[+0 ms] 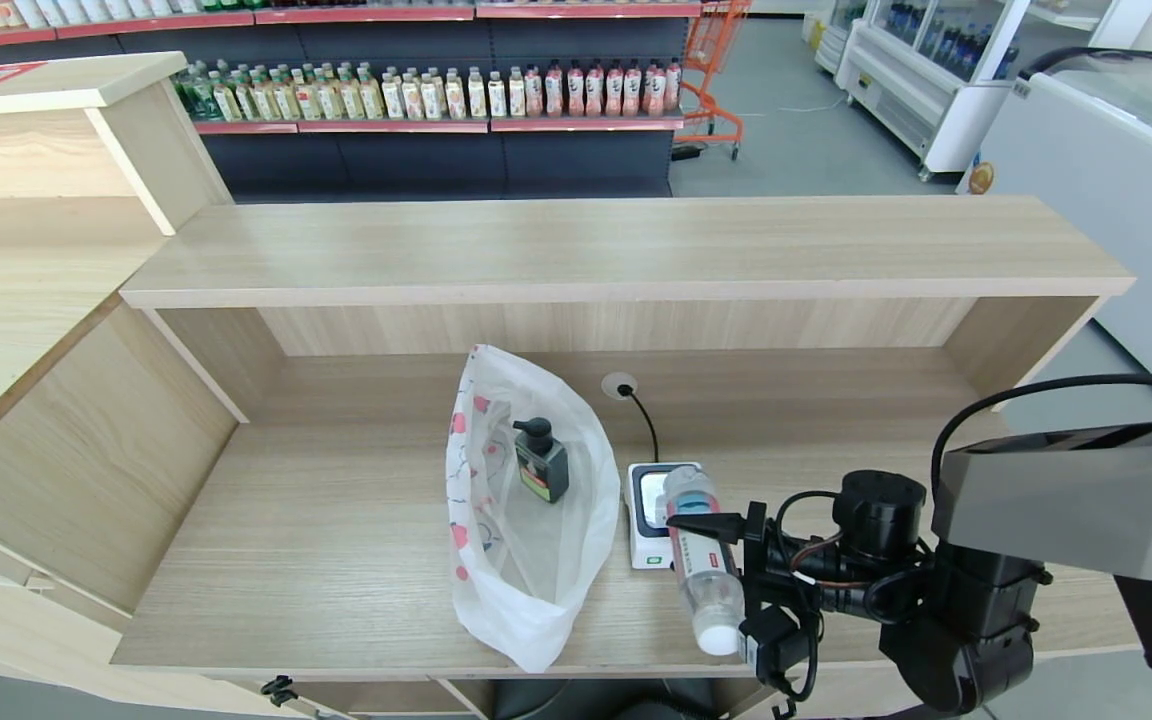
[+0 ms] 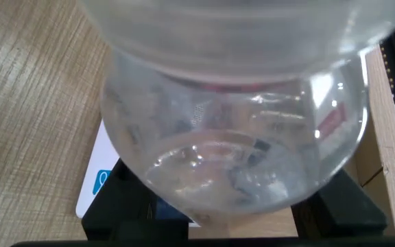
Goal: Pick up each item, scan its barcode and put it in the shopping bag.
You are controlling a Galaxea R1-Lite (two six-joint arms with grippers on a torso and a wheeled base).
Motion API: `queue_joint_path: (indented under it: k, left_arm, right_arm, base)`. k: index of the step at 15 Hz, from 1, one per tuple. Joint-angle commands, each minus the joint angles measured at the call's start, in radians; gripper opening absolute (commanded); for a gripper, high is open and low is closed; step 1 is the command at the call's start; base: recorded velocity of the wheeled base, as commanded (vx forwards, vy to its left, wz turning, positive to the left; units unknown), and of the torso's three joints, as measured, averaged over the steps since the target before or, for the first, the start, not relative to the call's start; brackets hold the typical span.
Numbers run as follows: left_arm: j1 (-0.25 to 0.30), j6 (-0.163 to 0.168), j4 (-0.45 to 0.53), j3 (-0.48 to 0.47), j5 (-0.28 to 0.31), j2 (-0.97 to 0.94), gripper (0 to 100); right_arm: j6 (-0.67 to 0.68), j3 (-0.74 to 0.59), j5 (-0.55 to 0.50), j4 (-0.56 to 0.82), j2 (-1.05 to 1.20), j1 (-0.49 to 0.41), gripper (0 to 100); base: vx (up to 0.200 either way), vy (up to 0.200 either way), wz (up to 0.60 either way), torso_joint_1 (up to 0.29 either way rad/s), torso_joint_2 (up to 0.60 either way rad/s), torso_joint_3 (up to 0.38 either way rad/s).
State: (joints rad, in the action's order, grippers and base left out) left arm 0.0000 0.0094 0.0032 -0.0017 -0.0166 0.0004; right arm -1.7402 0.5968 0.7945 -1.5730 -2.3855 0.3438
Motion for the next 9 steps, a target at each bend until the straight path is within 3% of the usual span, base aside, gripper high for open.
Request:
queue_joint_path:
  k: [1,5,9]
  left_arm:
    - [0.000,0.000,0.000,0.000,0.000,0.000,100]
    - [0.000,0.000,0.000,0.000,0.000,0.000,100]
    - [0.000,-0.003,0.000,0.000,0.000,0.000,100]
  right_arm:
    - [0.001,0.001,-0.001,0.002,-0.007,0.000,0]
    - [0.001,-0.003,-0.001,0.002,-0.001,0.000,0]
    - [-0.055,-0.167,-0.003,0.002,0.126,-0.029,0]
  base:
    - [0.000,0.000,0.00,0.000,0.00,0.000]
    - [0.000,0.000,0.00,0.000,0.00,0.000]
    - [0.000,0.000,0.00,0.000,0.00,0.000]
